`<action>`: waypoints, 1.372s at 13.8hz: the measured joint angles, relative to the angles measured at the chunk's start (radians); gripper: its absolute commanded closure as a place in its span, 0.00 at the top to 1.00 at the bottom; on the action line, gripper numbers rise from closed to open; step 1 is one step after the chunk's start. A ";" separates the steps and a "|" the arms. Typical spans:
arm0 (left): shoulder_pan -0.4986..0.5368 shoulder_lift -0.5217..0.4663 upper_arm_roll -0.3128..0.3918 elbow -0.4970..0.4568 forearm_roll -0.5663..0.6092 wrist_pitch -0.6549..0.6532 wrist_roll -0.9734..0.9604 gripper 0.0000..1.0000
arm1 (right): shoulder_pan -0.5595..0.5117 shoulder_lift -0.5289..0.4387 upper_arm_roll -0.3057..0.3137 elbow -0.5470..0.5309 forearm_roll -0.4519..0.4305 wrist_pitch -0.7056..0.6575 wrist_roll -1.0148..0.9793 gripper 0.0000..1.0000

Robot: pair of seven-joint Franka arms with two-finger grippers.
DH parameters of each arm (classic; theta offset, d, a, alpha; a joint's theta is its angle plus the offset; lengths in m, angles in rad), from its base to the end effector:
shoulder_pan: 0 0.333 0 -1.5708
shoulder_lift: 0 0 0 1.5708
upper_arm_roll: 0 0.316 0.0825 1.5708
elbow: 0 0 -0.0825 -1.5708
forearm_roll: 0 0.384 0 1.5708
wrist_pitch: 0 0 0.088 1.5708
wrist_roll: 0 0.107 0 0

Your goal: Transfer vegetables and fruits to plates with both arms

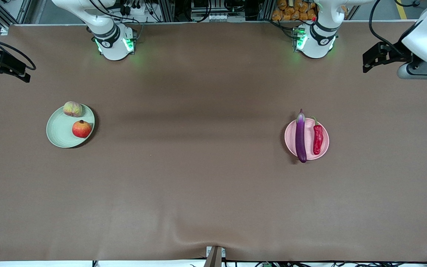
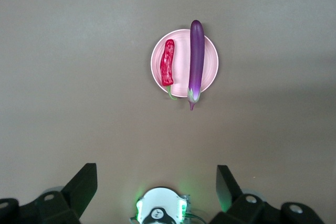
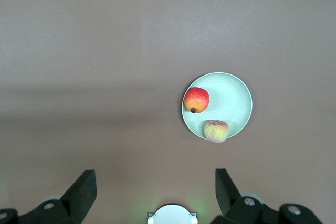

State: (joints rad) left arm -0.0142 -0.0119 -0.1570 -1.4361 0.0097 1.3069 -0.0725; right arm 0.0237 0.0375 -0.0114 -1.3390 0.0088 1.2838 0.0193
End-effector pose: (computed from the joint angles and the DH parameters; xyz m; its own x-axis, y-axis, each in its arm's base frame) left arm 0.5140 -0.0882 0.6710 0.9887 -0.0946 -0.1160 -0.0976 -0.9950 -0.0199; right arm 0.5328 0.0078 0.6861 0.9957 -0.0046 -0.0927 -0.0052 -1.0000 -0.0064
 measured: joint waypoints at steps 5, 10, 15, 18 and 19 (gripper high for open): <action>0.001 0.008 0.005 -0.019 0.015 0.031 -0.001 1.00 | 0.000 0.000 -0.001 -0.014 0.001 0.005 -0.004 1.00; 0.002 0.025 0.001 -0.023 0.016 0.037 -0.010 1.00 | 0.002 0.000 -0.001 -0.018 0.003 0.016 -0.007 1.00; -0.001 0.044 -0.002 -0.023 0.016 0.044 -0.010 1.00 | 0.003 0.000 -0.001 -0.023 0.003 0.016 -0.007 1.00; -0.003 0.043 -0.006 -0.021 0.016 0.044 -0.010 1.00 | 0.003 0.000 -0.005 -0.024 0.003 0.016 -0.007 1.00; -0.004 0.043 -0.006 -0.020 0.016 0.044 -0.010 1.00 | 0.003 0.000 -0.007 -0.025 0.003 0.016 -0.007 1.00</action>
State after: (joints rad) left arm -0.0179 0.0314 -0.1627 -1.4562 0.0253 1.3511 -0.0824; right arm 0.0264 0.0376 -0.0181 -1.3637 0.0113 1.2997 0.0124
